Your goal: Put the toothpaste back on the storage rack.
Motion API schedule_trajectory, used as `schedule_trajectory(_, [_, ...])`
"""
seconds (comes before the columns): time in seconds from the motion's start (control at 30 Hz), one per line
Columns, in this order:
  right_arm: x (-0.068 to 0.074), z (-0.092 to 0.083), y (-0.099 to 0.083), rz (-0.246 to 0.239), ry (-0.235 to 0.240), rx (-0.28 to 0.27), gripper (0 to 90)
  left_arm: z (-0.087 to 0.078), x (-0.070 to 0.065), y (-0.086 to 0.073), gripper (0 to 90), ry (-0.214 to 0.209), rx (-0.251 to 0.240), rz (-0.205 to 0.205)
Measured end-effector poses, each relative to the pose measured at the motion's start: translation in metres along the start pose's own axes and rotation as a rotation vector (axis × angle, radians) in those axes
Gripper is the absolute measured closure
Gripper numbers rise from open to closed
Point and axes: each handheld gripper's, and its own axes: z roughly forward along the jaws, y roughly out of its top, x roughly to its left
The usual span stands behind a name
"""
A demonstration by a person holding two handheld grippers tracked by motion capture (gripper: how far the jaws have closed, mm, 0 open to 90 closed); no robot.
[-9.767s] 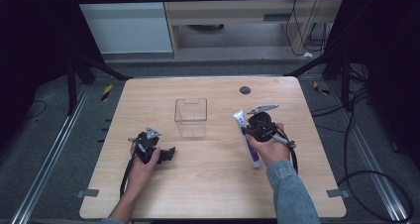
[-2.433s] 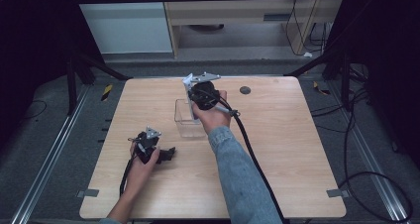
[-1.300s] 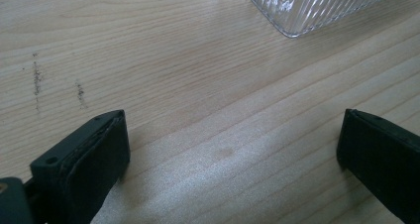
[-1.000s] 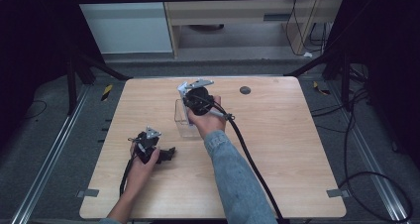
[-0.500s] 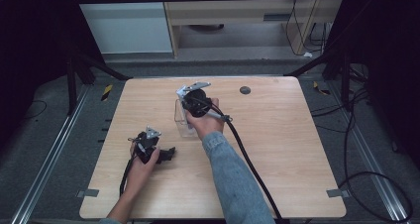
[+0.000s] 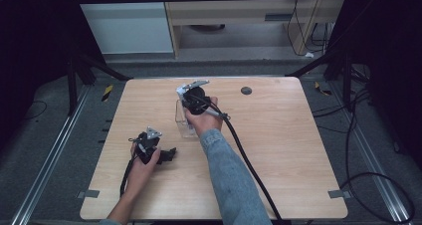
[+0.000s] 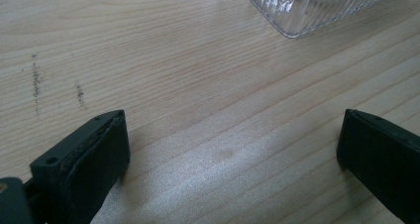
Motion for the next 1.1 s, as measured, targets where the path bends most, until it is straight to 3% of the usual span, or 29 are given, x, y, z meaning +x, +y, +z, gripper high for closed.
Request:
schedule_trajectory(0.6, [0.009,0.015,0.007,-0.016,-0.015,0.018,79.6,0.000,0.001,0.000,0.0,-0.004,0.000,0.003])
schedule_trajectory(1.1, [0.010,0.016,0.008,-0.018,-0.016,0.022,79.1,0.000,0.001,0.000,0.0,-0.004,-0.001,0.002])
